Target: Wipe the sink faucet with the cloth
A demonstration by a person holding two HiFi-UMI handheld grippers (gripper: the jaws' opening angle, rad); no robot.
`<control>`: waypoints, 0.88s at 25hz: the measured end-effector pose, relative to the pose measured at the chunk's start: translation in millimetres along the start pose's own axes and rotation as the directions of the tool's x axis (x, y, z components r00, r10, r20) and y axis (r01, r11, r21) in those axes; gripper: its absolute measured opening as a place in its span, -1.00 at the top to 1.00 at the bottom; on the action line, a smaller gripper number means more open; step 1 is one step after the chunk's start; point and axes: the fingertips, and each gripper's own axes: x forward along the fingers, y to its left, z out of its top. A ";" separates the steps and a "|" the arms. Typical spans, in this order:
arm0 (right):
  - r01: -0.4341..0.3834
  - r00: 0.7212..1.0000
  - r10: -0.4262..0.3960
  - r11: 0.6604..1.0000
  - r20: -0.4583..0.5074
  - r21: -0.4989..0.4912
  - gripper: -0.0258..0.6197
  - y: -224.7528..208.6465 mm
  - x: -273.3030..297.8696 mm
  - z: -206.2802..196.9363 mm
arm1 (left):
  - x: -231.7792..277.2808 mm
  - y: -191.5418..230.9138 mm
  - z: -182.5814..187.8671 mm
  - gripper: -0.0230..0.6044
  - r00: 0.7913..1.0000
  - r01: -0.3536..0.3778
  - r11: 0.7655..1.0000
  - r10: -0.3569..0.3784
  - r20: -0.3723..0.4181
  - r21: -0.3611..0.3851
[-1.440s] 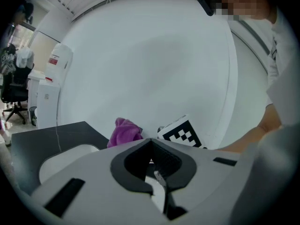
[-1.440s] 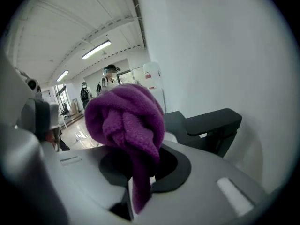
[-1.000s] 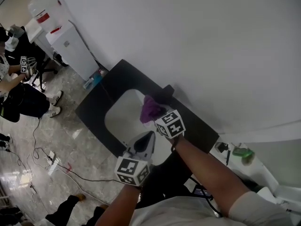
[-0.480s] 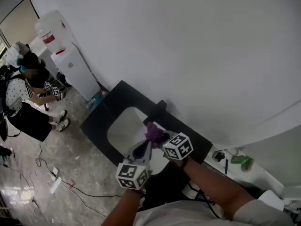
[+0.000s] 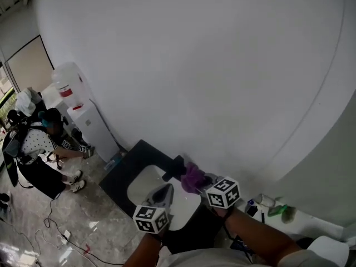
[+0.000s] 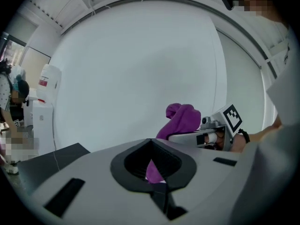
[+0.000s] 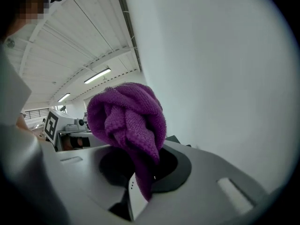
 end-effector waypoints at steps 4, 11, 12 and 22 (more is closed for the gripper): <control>0.020 0.999 -0.019 0.999 0.031 -0.029 0.77 -0.3 -24.9 10.8 | -4.9 -15.1 10.5 0.91 1.000 0.000 1.000 -0.001 0.006 0.020; 0.022 0.999 -0.020 0.998 0.044 -0.063 0.77 6.9 -44.8 14.7 | -9.6 -28.1 15.7 0.91 1.000 -0.016 0.998 0.016 -0.001 0.062; 0.022 0.999 -0.019 0.998 0.046 -0.067 0.77 8.4 -46.2 15.3 | -10.8 -28.7 15.2 0.91 1.000 -0.018 0.998 0.018 -0.003 0.057; 0.032 0.998 -0.028 0.996 0.055 -0.077 0.78 13.0 -50.8 15.8 | -17.4 -31.1 18.9 0.91 0.999 -0.043 0.996 0.044 -0.012 0.074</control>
